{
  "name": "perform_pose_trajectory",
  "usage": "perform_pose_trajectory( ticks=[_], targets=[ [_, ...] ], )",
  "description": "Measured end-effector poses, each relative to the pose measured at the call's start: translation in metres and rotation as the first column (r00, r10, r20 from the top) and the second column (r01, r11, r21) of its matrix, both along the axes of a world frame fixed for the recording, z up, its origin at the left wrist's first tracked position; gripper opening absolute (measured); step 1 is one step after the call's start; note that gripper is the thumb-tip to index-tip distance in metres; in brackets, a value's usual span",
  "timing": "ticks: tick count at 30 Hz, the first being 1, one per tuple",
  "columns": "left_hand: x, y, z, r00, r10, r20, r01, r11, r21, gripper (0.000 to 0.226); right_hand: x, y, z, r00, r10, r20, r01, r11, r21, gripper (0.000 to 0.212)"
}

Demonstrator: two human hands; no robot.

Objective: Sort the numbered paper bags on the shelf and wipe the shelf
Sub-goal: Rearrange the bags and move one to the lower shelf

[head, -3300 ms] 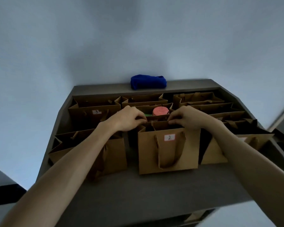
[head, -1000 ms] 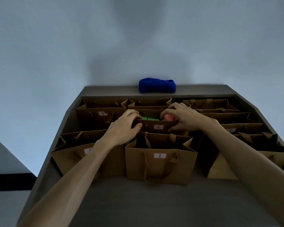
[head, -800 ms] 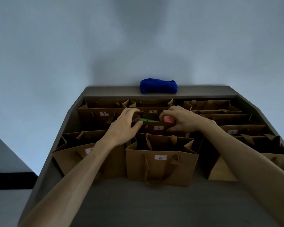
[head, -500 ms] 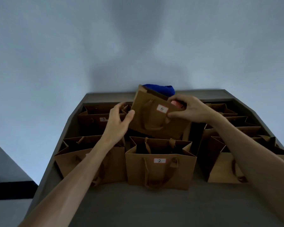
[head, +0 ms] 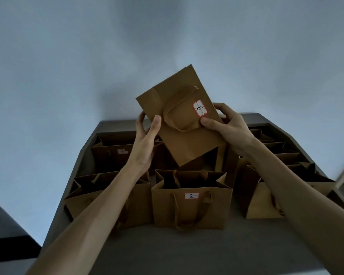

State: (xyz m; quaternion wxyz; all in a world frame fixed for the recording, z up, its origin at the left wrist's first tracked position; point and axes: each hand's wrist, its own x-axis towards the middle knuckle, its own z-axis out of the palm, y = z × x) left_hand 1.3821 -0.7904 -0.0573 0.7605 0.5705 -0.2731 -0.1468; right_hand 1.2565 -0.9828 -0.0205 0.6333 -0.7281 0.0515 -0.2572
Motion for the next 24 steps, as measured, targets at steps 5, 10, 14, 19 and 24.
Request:
perform_pose_trajectory(
  ticks=[5,10,14,19,24],
  targets=[
    [-0.016,0.006,0.004,0.999,0.026,-0.021,-0.028,0.994,-0.108,0.089,-0.016,0.034,0.003,0.998,-0.058,-0.031,0.055,0.995,-0.088,0.048],
    [-0.032,0.021,0.001,0.994,-0.016,-0.110,-0.007,0.979,-0.205,0.073,-0.044,0.078,0.004,0.989,-0.150,-0.011,0.147,0.977,-0.157,0.049],
    [-0.052,0.032,0.002,0.988,-0.101,-0.120,0.070,0.968,-0.239,0.069,-0.074,0.105,-0.002,0.972,-0.233,-0.011,0.230,0.964,-0.136,0.042],
    [-0.089,0.035,-0.005,0.976,-0.179,-0.122,0.151,0.966,-0.210,0.067,-0.120,0.130,-0.012,0.911,-0.412,-0.032,0.407,0.907,-0.105,0.047],
    [-0.132,0.039,-0.023,0.933,-0.287,-0.220,0.248,0.950,-0.190,0.069,-0.171,0.146,-0.018,0.849,-0.522,-0.084,0.495,0.841,-0.218,0.039]
  ],
)
